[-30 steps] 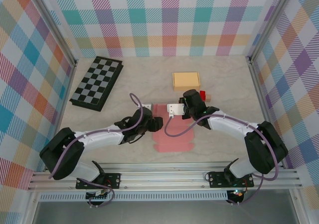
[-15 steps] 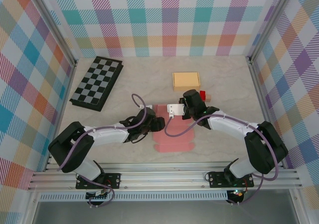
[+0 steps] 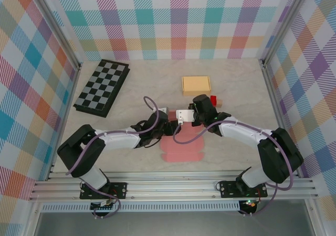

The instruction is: Fold the paper box

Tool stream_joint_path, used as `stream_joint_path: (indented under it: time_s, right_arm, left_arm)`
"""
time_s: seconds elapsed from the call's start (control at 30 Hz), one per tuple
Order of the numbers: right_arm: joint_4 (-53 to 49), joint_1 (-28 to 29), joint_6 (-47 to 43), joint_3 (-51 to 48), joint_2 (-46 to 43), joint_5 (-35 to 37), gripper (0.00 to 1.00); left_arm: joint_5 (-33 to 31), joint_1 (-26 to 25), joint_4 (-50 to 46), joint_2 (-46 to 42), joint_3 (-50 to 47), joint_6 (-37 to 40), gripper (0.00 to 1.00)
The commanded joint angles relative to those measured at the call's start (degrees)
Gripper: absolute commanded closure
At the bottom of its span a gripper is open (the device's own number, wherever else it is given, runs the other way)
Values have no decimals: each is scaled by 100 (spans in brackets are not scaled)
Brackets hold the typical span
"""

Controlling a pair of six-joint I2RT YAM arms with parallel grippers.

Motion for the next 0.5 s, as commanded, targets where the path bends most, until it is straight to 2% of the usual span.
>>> stream_joint_path:
  time_s: [0.0,0.37,0.47]
  right_arm:
    - [-106,-21,188,14,-80,-163,100]
    - [-106,-21,190,-29,-115,-120,100]
    - [-77,-26,217,-43,-115,-102,100]
  left_arm:
    - [151,-140,239,309,117,-155,35]
    - [230,-155,329,840,53,-533,35]
    - [49,-152,0,969,122,-623,35]
